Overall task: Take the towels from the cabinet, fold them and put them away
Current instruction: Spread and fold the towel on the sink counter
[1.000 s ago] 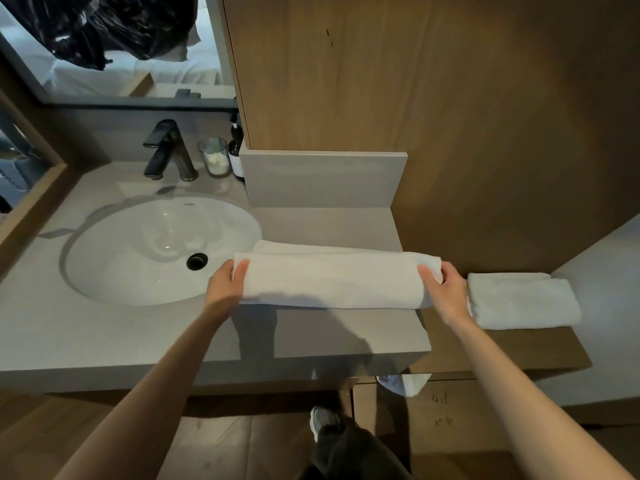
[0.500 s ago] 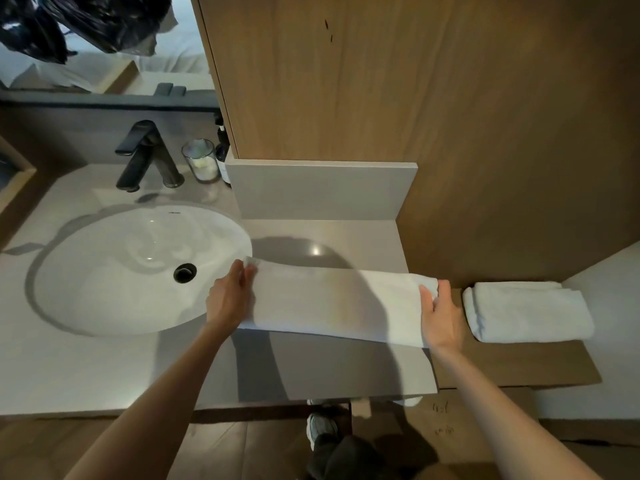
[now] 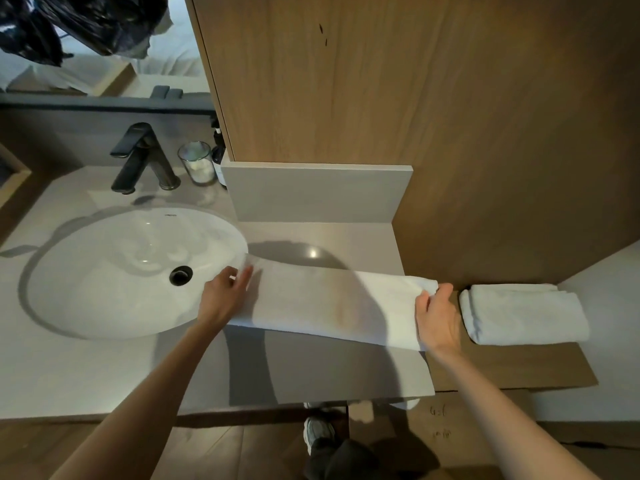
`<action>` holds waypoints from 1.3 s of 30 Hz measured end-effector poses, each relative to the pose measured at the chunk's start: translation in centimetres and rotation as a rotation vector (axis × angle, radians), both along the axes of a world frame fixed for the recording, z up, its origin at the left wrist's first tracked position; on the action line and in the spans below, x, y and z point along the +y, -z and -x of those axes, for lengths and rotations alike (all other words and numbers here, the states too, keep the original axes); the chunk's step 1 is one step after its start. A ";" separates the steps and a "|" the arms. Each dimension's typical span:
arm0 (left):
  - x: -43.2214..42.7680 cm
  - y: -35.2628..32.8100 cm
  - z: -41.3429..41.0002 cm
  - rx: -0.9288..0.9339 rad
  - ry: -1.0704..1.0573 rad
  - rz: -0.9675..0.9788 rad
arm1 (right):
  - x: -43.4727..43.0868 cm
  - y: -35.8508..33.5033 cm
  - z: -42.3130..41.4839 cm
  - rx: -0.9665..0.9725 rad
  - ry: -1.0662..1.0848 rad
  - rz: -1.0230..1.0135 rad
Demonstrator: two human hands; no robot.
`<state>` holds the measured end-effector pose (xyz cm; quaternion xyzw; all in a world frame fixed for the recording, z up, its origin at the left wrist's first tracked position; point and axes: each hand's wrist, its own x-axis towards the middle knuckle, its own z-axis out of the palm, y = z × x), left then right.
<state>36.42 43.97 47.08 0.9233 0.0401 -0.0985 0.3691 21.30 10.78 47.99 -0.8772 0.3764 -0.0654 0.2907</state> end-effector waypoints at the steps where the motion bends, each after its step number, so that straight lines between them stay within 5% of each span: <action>1: 0.1 0.0 0.3 0.000 0.006 -0.003 | 0.1 -0.1 0.0 -0.012 -0.001 -0.013; 10: -0.2 0.1 2.9 -0.078 0.013 -0.062 | 1.7 -0.1 0.9 -0.152 0.133 -0.043; 19: -0.7 -0.4 3.7 -0.056 -0.037 -0.161 | 1.4 1.6 1.2 -0.042 0.075 0.028; 23: -1.2 -1.1 3.6 -0.058 -0.017 -0.203 | 1.4 1.4 1.3 -0.018 -0.049 0.328; 26: -1.4 -0.9 3.2 -0.278 0.128 -0.393 | 1.3 1.3 1.0 -0.022 -0.243 0.466; 32: -8.9 -0.7 6.8 -0.267 0.530 -0.405 | 7.8 1.3 -2.3 -0.104 -0.579 0.217; 39: -9.7 2.2 8.2 -0.245 0.560 -0.526 | 8.9 2.8 -1.4 0.045 -0.620 0.332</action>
